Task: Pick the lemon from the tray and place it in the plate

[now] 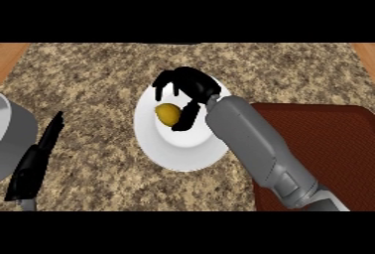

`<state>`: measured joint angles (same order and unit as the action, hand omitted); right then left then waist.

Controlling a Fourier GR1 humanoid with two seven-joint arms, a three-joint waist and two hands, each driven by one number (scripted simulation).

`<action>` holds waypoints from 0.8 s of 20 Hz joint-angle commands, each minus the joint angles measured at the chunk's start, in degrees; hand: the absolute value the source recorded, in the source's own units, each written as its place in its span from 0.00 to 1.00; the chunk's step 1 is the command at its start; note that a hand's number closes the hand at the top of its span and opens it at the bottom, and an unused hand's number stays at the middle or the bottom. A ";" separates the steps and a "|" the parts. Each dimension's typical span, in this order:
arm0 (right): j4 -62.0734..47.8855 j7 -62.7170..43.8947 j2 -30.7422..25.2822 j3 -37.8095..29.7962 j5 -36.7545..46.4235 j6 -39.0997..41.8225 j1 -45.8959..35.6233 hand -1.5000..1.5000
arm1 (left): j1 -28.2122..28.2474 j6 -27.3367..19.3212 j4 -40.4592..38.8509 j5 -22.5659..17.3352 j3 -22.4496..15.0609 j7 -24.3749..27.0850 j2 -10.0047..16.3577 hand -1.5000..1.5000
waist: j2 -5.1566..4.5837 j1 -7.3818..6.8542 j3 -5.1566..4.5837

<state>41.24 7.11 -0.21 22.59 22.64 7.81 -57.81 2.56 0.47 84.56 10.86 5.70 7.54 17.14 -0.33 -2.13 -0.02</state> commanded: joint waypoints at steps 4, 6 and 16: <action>0.25 0.93 0.21 2.62 -10.50 -6.67 -0.81 0.00 | -2.49 0.85 -0.73 -0.17 1.87 -1.00 1.21 0.50 | 0.04 0.24 0.02; 2.76 1.38 0.21 -0.37 -14.58 -8.66 2.18 0.00 | 1.44 0.57 0.74 -0.68 1.26 0.83 -0.34 0.50 | 0.20 0.12 0.03; -6.53 5.07 -6.55 -19.53 -24.20 -3.86 -2.80 0.00 | 2.85 -2.01 5.56 2.93 -2.05 -1.76 -3.31 0.50 | -0.18 0.53 0.09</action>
<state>38.08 9.62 -3.86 9.30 3.12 0.92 -59.55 4.53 -0.13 87.23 11.88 5.93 6.61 15.71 -0.30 -1.21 0.03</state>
